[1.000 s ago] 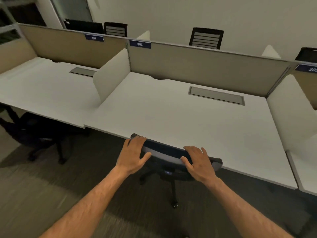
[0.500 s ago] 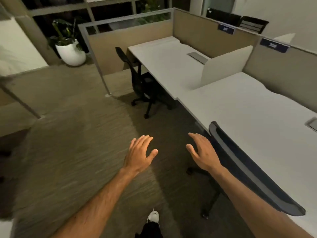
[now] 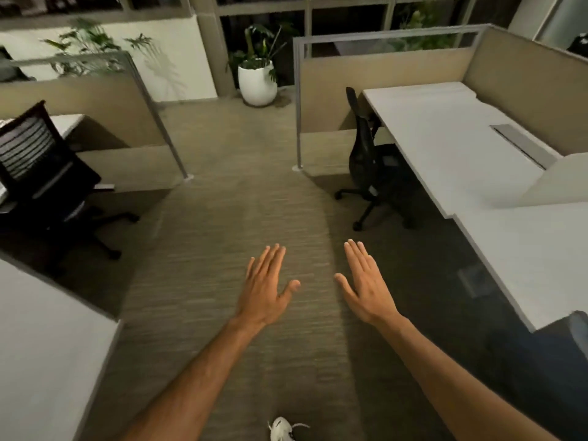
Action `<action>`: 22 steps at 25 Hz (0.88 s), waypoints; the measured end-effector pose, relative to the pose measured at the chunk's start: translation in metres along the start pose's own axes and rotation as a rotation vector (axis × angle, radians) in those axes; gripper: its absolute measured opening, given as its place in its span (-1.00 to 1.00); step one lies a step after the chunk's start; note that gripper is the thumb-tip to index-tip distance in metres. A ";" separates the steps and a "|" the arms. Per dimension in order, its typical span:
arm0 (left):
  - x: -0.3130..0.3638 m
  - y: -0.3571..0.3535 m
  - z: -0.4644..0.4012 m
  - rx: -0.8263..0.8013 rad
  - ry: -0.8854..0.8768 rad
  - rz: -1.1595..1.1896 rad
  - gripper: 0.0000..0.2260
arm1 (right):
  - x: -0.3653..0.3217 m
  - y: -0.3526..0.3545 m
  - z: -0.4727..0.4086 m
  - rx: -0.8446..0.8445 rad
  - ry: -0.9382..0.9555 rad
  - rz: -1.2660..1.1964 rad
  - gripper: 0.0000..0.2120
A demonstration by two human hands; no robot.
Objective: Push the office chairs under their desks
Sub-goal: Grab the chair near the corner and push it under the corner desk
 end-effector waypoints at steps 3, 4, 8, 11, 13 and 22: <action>-0.047 0.014 -0.037 0.024 0.033 0.006 -0.25 | -0.020 -0.017 -0.055 0.003 0.039 0.034 -0.23; -0.058 0.017 -0.050 0.027 0.038 0.004 -0.25 | -0.024 -0.021 -0.074 0.002 0.031 0.040 -0.24; -0.084 0.025 -0.088 0.031 0.006 0.051 -0.23 | -0.027 -0.037 -0.127 -0.009 0.017 0.044 -0.26; -0.113 0.021 -0.129 0.022 0.043 0.061 -0.25 | -0.015 -0.054 -0.176 -0.031 0.000 0.061 -0.25; -0.129 0.014 -0.158 0.010 0.040 0.050 -0.27 | -0.006 -0.066 -0.209 -0.039 -0.001 0.044 -0.25; -0.194 -0.010 -0.369 0.001 0.054 0.002 -0.26 | 0.057 -0.067 -0.439 -0.082 0.062 -0.002 -0.25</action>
Point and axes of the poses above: each hand's wrist, its own z-axis away from the middle knuckle, its own y-axis out of the back of the hand, x = y × z, the point moved 7 cm from there along -z, towards the middle knuckle, and after that the axes turned 2 degrees about z, right-handed, at the moved point
